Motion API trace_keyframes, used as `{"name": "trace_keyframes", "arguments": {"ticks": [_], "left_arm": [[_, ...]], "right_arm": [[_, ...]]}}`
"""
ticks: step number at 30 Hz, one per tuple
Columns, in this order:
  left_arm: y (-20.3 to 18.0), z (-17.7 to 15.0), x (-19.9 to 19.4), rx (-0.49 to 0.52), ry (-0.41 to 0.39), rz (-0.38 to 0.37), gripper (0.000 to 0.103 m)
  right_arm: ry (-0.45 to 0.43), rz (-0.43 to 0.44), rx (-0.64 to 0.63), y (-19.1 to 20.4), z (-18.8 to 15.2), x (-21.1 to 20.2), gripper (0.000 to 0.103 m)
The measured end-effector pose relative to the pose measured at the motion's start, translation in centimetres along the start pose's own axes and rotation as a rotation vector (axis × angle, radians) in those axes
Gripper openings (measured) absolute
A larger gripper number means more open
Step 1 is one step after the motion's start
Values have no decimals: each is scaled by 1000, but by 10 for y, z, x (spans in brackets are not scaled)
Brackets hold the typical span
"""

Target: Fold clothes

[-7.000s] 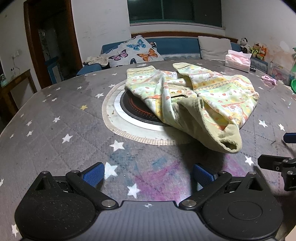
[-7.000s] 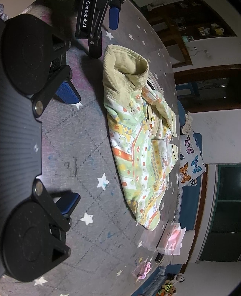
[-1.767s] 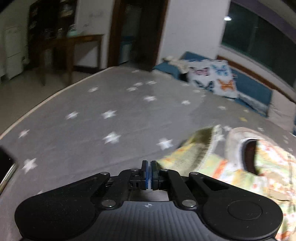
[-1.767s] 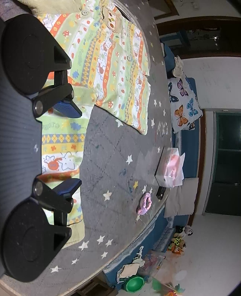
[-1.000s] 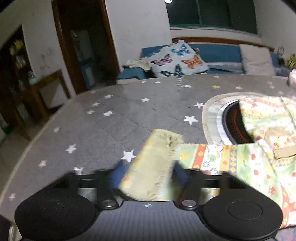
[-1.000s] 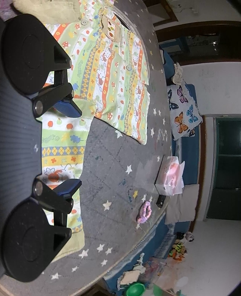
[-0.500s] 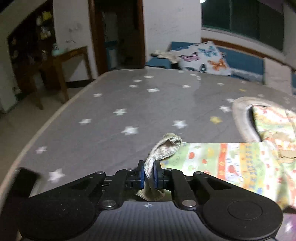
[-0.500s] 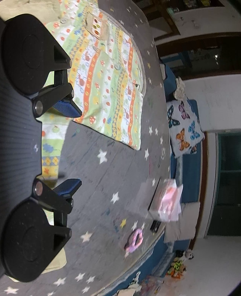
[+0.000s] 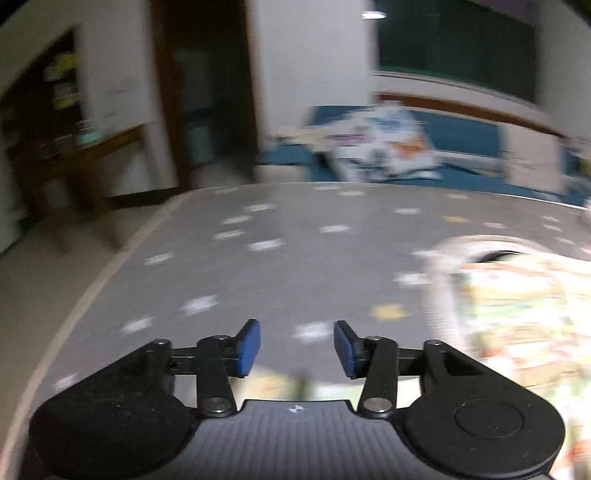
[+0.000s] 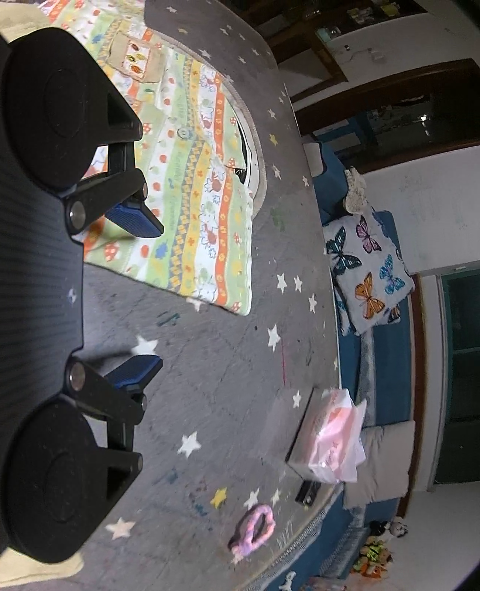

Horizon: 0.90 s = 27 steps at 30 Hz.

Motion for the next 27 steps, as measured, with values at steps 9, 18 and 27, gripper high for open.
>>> {"name": "trace_keyframes", "arguments": {"ticks": [9,18,27], "left_arm": [[-150,27,36,170,33,-281,61],[-197,36,74,249,44,-249,62],[-198,40,57,221,-8,-337,10]], "right_arm": [[10,26,0,1,17,27,72],[19,39,-16,0,29,44,72],[26,39,-7,-5,29,51,72]]}}
Point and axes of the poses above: each gripper's, at about its wrist camera, not at the fingertips, and x roughly the way its jaws point, y to its left, z to its top, the point moved 7 cm from there along x, roughly the way its jaws point, and after that the axes turned 13 degrees about z, right-handed, at the moved point
